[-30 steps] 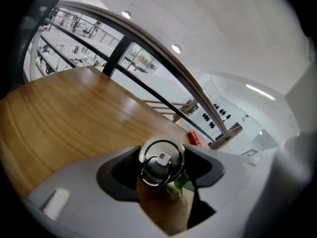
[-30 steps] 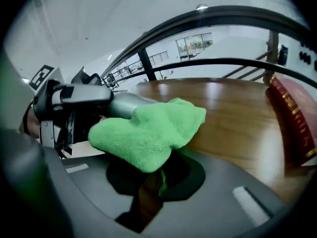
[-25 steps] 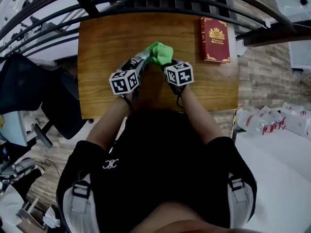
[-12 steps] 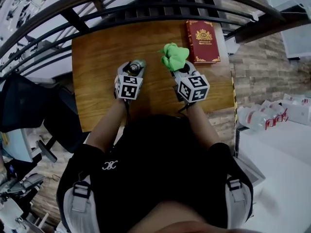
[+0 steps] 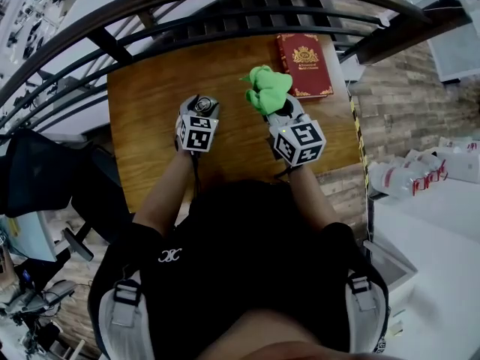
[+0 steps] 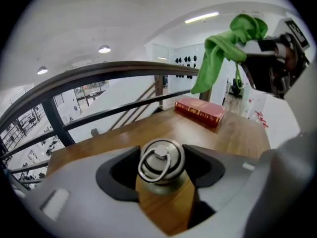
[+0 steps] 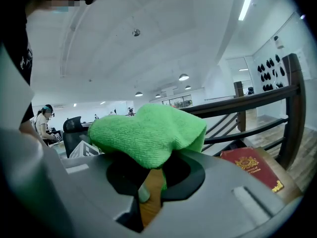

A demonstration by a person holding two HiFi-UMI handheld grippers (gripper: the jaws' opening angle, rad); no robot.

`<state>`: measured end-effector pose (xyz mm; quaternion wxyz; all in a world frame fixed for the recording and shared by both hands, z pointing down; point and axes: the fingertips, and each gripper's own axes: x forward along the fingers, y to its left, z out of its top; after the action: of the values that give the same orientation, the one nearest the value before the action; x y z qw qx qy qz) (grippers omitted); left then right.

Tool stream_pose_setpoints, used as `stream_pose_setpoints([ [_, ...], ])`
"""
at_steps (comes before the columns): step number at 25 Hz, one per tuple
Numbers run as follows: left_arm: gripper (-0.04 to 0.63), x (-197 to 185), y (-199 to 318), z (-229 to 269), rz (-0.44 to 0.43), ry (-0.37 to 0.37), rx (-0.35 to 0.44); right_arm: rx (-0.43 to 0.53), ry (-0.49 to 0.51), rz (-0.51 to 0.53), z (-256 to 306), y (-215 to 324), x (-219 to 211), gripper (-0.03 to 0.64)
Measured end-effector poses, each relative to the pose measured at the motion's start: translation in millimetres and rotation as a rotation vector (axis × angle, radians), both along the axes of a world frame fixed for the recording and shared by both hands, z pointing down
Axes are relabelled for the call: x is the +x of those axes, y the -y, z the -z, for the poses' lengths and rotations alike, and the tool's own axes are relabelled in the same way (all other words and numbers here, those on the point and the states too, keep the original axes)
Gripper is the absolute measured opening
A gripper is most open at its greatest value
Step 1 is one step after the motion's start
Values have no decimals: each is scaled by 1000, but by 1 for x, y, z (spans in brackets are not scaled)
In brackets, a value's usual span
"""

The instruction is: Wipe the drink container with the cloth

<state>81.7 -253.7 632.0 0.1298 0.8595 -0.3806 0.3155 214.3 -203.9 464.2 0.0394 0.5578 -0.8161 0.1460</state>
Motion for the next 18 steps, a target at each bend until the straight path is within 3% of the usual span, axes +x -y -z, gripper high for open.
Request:
stream_pose_setpoints([
  [8,311,4,3,31,18,-54,120,33,8,-26,14,1,5,49],
  [15,308,-9,4,94,114,-237,209,92,0,-16,32,5,-3,49],
  [18,230,-18,2,139,153,-312,265,146,0,-7,45,7,-8,49],
])
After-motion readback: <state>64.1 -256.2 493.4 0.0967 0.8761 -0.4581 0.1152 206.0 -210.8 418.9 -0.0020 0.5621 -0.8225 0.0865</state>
